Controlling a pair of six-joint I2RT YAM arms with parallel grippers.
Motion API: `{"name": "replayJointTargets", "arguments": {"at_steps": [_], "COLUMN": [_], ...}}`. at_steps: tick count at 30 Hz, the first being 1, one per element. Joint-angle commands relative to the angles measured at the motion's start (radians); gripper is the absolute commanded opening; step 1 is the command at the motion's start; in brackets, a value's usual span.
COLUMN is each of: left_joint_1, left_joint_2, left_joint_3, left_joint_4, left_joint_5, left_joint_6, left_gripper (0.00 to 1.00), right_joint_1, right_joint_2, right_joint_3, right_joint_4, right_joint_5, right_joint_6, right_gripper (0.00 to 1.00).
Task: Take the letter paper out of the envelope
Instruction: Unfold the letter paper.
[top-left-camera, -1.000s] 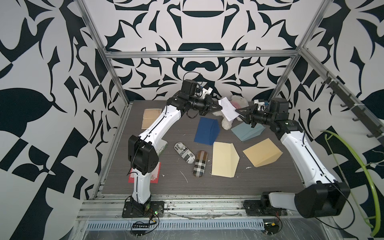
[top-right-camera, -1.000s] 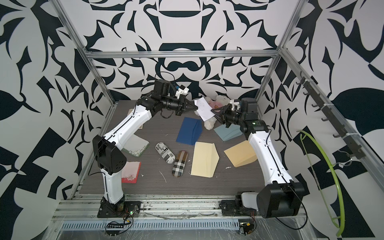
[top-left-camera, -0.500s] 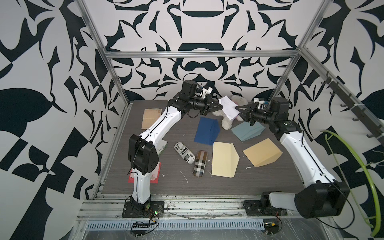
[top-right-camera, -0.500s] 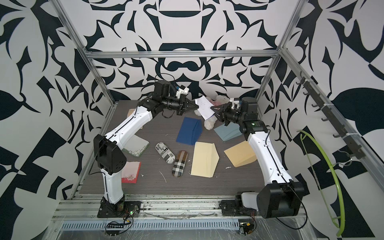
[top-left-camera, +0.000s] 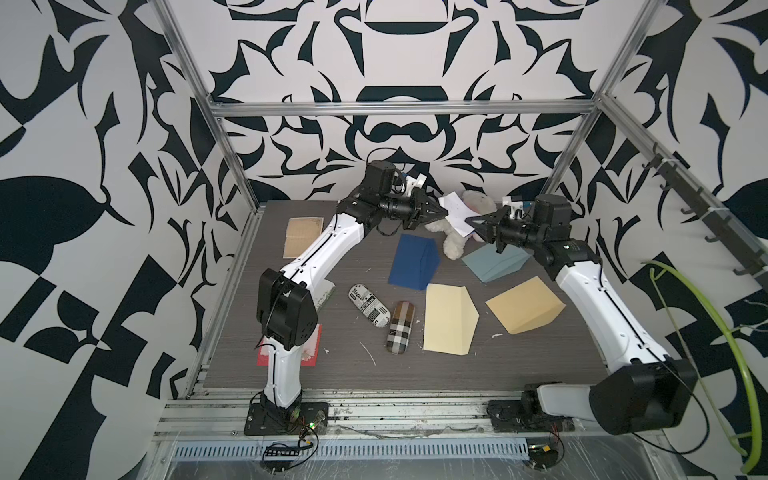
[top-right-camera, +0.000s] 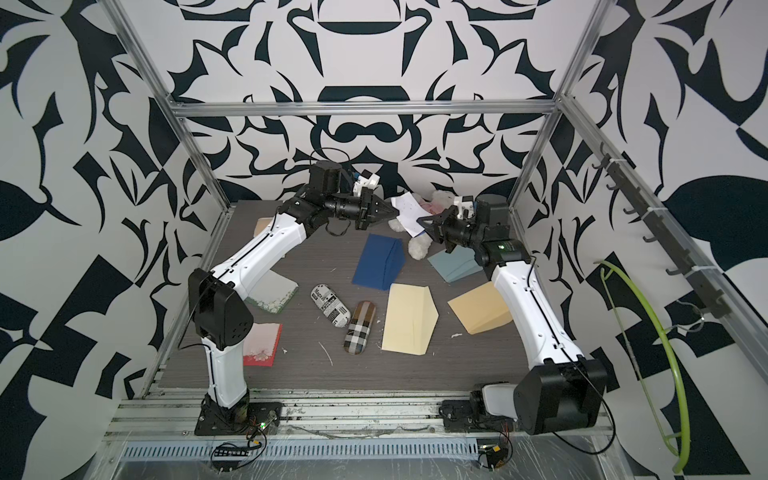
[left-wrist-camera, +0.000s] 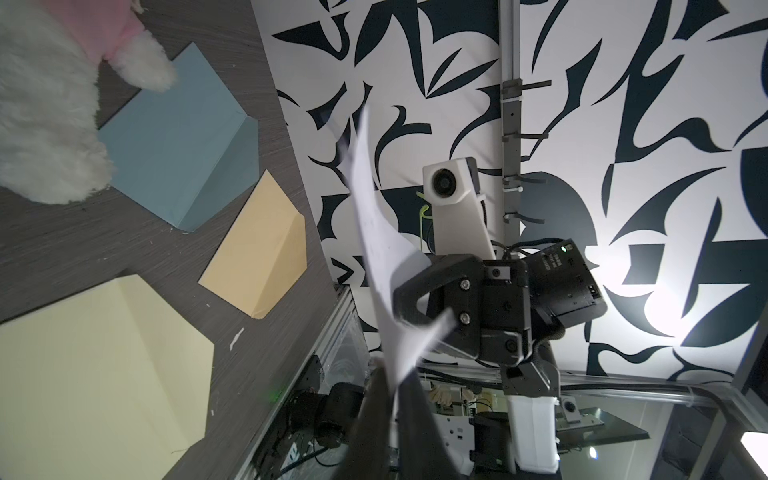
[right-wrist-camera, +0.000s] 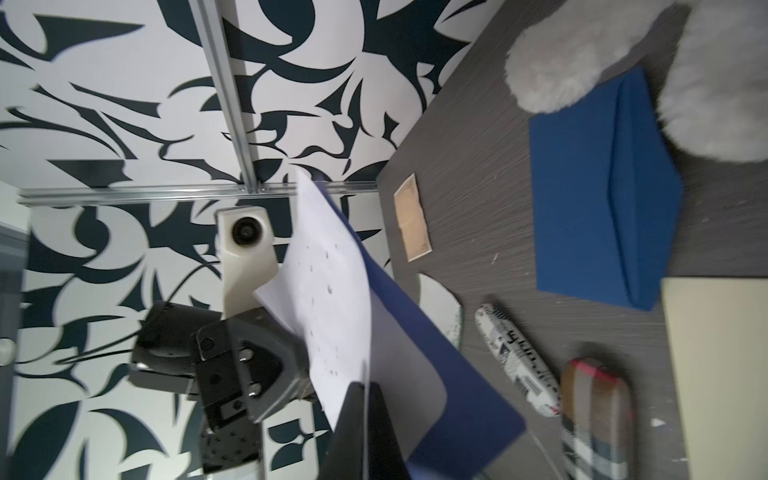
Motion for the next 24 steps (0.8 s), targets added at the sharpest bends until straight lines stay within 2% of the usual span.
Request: {"name": "replayJointTargets", "arguments": {"at_steps": [1,4,8,10,15,18,21,24], "left_joint_1": [-0.002,0.006,0.029,0.043,0.066,0.065,0.066,0.067], "left_joint_2": [-0.040,-0.060,-0.093,-0.117,-0.170,-0.165,-0.163,-0.166], "left_joint_3": [0.010,0.030,0.010,-0.005,-0.100,-0.077,-0.076,-0.078], "left_joint_4": [-0.033,-0.138,-0.219,-0.254,-0.192,-0.265,-0.297,-0.302], "left_joint_5": [-0.045,-0.151,-0.213,-0.240,-0.222,-0.218,-0.202,-0.200], "left_joint_6": [-0.013,-0.013,-0.053,-0.069,-0.162,-0.133,-0.144,-0.164], "left_gripper": [0.41,0.62,0.75,0.90,0.88,0.87,0.87,0.87], "right_joint_1": [0.004,0.005,0.038,0.095,0.315,0.431,0.489,0.523], "right_joint_2": [-0.005,0.001,-0.005,-0.024,-0.134,-0.154,-0.154,-0.154], "right_joint_3": [0.107,0.153,0.192,0.193,0.056,0.006,-0.027,-0.063], "right_joint_4": [-0.168,-0.244,-0.284,-0.272,-0.046,0.037,0.074,0.123], "right_joint_5": [0.094,0.186,0.344,0.467,0.817,0.984,1.039,1.070], "right_joint_6": [-0.270,-0.439,-0.677,-0.848,-1.314,-1.590,-1.757,-1.852], "right_gripper": [0.00,0.00,0.00,0.00,0.00,0.00,0.00,0.00]}}
